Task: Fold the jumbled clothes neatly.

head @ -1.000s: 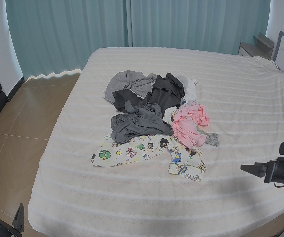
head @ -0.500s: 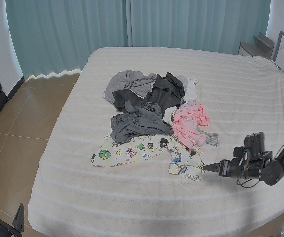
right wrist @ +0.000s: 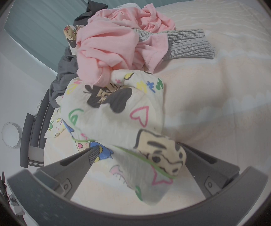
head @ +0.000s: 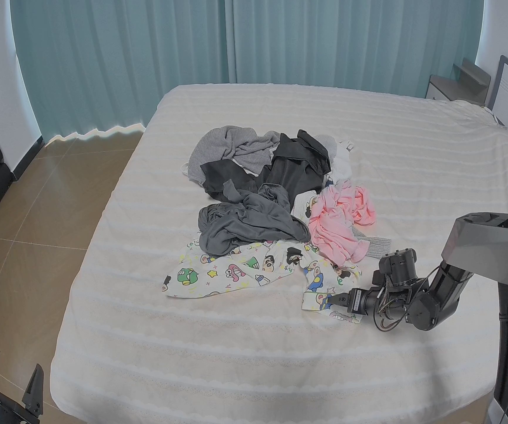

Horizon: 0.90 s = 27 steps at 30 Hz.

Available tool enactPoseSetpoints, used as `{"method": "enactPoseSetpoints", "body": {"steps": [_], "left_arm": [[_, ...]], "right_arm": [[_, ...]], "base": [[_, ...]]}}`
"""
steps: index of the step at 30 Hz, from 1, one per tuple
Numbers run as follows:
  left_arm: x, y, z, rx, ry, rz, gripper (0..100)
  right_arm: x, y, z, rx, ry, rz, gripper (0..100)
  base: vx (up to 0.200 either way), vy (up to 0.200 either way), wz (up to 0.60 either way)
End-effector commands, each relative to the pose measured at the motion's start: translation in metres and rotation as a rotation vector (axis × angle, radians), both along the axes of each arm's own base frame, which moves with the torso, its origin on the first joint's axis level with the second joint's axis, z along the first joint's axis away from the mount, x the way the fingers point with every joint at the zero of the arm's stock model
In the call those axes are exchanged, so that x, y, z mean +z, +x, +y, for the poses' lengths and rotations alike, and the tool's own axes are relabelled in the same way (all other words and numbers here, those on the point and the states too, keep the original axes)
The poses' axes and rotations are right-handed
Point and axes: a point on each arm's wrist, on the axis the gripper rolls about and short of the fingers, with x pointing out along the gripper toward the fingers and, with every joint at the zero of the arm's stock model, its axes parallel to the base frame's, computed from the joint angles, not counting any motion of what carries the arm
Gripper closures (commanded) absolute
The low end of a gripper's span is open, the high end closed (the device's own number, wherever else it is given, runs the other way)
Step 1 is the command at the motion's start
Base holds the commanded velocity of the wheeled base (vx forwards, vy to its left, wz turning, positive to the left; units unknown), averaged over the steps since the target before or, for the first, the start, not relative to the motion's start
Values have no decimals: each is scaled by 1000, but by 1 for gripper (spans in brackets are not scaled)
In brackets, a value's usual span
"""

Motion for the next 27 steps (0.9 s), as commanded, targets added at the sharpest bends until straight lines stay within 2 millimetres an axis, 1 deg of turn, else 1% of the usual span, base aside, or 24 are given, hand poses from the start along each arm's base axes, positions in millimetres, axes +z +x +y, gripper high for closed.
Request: {"method": "enactPoseSetpoints", "body": {"steps": [1,4,5,10,12,15,16,17,22,23,27], "left_arm": [[-4,1,0,0,-2,16,0],[-4,1,0,0,-2,16,0],[-5,1,0,0,-2,17,0],[-5,1,0,0,-2,17,0],[-4,1,0,0,-2,16,0],[-4,1,0,0,-2,16,0],[-5,1,0,0,-2,17,0],[-4,1,0,0,-2,16,0],[-4,1,0,0,-2,14,0],[-5,1,0,0,-2,17,0],[-4,1,0,0,-2,16,0]], "right_arm": [[-3,14,4,-13,5,-18,0],[2,17,6,-10,11,-38,0],[9,19,8,-7,18,-60,0],[29,15,21,23,41,-105,0],[32,12,28,34,55,-104,0],[27,7,39,42,73,-78,0],[22,7,41,45,72,-67,0],[17,7,41,42,66,-57,0],[6,15,38,-1,37,-61,0],[6,17,38,-7,34,-65,100],[10,21,36,-21,37,-83,100]], "base": [[0,0,0],[0,0,0],[0,0,0],[0,0,0],[0,0,0],[0,0,0],[0,0,0],[0,0,0],[0,0,0],[0,0,0],[0,0,0]]}}
